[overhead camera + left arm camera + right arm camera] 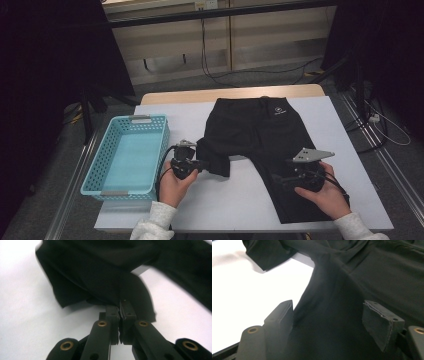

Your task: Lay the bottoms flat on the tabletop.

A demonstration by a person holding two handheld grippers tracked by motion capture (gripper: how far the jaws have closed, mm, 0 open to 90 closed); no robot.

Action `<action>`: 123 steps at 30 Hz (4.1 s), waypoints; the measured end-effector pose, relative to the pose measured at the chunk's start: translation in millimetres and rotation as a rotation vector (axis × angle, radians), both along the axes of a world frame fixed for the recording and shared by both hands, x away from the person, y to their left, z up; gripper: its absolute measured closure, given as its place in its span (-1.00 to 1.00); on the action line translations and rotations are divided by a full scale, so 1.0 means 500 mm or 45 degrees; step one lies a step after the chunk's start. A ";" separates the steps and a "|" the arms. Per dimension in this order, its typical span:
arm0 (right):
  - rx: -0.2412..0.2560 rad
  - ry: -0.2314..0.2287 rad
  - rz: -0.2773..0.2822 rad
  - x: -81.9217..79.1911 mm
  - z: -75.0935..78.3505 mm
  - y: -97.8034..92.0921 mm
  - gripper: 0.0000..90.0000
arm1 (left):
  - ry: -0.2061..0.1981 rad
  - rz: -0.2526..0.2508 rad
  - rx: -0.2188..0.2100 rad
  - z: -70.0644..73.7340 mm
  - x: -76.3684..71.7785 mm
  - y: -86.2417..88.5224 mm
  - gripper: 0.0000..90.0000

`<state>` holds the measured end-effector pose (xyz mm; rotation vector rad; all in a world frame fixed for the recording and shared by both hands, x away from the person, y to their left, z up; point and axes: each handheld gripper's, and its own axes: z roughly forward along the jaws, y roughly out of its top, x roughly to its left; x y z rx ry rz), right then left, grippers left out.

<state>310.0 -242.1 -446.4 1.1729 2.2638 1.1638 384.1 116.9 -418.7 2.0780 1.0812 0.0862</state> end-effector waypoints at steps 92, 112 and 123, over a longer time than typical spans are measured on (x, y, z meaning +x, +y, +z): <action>0.049 0.004 0.219 0.037 0.012 0.208 1.00 | -0.041 -0.067 -0.092 0.021 -0.009 -0.001 0.92; 0.023 0.059 0.203 0.028 -0.015 0.169 0.99 | -0.001 -0.036 -0.007 -0.015 -0.006 0.000 0.17; 0.034 0.057 0.228 0.020 -0.012 0.166 0.99 | -0.041 0.040 0.038 -0.014 -0.007 0.022 -0.25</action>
